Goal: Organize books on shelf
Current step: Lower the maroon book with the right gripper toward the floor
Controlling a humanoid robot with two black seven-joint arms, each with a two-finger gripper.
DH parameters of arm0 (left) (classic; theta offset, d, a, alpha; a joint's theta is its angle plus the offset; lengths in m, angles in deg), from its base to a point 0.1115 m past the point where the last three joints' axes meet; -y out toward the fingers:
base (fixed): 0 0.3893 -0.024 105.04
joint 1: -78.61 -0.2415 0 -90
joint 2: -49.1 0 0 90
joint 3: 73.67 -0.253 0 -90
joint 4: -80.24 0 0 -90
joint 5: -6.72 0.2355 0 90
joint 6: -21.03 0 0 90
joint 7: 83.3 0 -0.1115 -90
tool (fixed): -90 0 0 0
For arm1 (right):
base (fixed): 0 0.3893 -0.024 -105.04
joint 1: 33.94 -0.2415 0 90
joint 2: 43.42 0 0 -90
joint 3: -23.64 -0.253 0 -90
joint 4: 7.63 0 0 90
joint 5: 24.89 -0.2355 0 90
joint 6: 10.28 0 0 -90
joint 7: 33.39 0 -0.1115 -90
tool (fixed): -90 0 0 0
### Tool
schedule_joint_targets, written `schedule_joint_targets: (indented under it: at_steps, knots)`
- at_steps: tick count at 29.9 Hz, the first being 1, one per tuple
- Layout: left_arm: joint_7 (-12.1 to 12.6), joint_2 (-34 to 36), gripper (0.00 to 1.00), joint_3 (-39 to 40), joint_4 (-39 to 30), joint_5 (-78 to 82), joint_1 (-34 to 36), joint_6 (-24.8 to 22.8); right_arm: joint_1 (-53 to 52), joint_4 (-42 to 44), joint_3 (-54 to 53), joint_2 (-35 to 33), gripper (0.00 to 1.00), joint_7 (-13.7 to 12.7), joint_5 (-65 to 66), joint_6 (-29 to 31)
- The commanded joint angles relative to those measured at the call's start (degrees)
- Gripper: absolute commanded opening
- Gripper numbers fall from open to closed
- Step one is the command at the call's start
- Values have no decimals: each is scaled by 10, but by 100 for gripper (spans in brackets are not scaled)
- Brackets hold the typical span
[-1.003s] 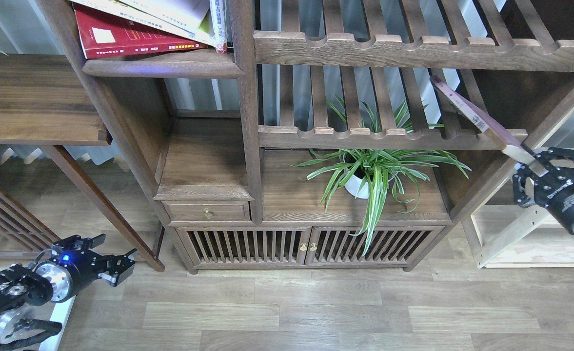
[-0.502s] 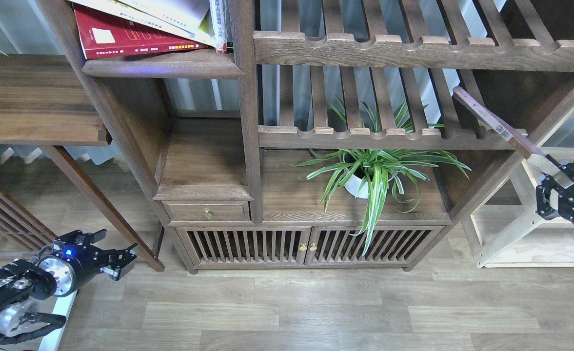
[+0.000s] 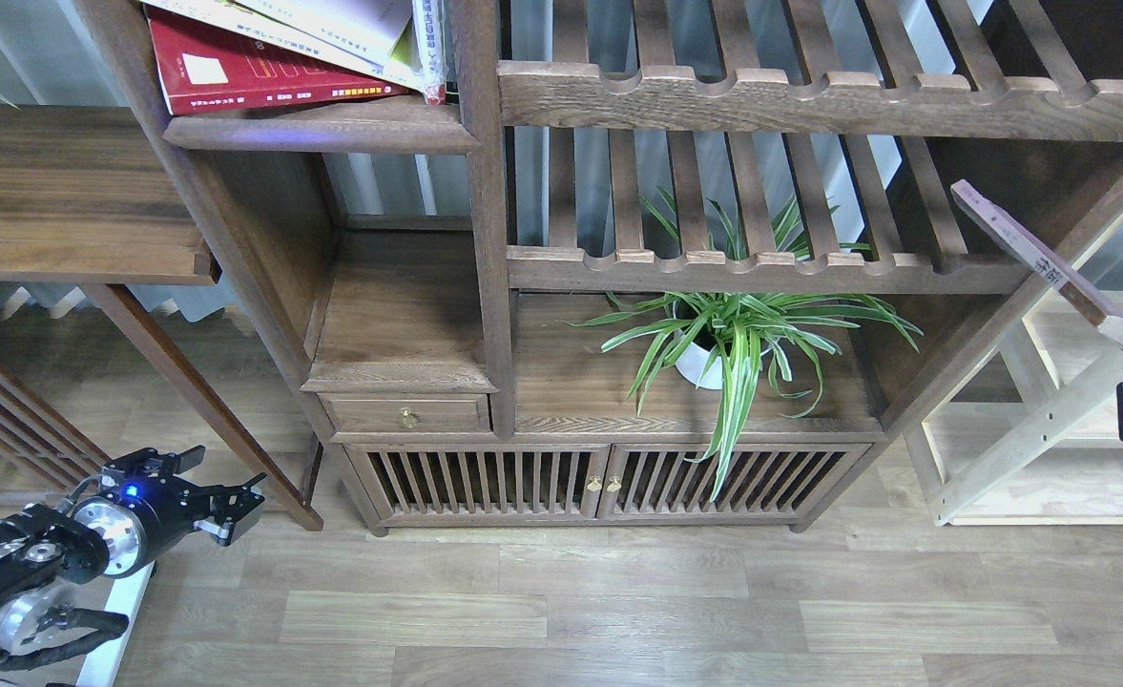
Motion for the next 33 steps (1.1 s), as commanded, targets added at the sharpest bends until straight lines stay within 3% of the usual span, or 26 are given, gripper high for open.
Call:
schedule_joint_targets:
  at_steps: [1, 15, 33]
  knots:
    - [0, 0, 81, 0, 0, 0, 1, 0, 5, -2, 2, -7, 0, 0, 0, 0]
    - [0, -1, 81, 0, 0, 0, 7, 4, 7, -67, 5, -40, 0, 0, 0, 0]
    - [-1, -4, 81, 0, 0, 0, 8, 4, 43, -78, 8, -73, 0, 0, 0, 0]
